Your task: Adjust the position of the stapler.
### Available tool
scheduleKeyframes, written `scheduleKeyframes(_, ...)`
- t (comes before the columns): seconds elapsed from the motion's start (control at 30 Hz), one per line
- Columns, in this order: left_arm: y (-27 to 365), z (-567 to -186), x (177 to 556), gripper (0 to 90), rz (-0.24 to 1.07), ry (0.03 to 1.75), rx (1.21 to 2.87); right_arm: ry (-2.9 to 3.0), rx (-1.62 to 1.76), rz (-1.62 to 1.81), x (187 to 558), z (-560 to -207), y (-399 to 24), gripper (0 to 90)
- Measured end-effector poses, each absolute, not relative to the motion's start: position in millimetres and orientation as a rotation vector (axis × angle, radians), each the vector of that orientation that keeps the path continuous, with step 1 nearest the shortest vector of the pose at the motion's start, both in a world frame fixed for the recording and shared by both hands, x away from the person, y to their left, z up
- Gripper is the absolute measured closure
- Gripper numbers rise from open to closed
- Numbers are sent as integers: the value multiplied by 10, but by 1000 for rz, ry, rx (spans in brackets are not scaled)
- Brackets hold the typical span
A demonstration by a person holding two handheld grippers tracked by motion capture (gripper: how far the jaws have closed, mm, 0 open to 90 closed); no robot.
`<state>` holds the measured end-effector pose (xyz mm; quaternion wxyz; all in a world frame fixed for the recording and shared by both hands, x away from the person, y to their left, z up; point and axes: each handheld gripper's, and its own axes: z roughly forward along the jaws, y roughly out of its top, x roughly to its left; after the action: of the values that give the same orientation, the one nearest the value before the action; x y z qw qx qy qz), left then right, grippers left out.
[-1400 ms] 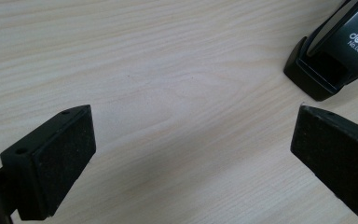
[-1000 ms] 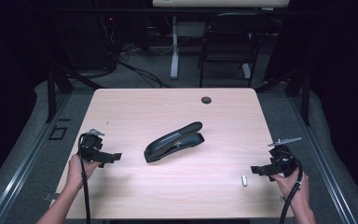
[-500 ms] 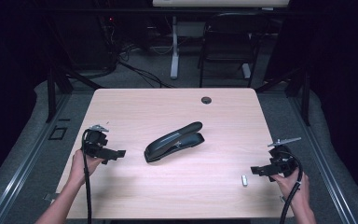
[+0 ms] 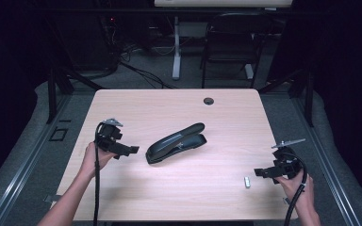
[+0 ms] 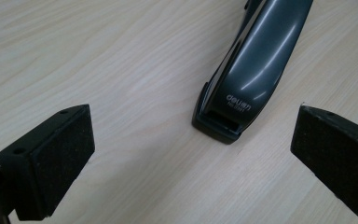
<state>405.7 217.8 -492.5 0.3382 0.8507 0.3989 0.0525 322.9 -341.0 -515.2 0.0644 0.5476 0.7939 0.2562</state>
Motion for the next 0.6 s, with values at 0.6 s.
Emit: scheduleKeyframes(0.6, 1708, -4935, 4172, 0, 118, 910, 2318, 2427, 1660, 770, 3241, -5184, -3406, 37)
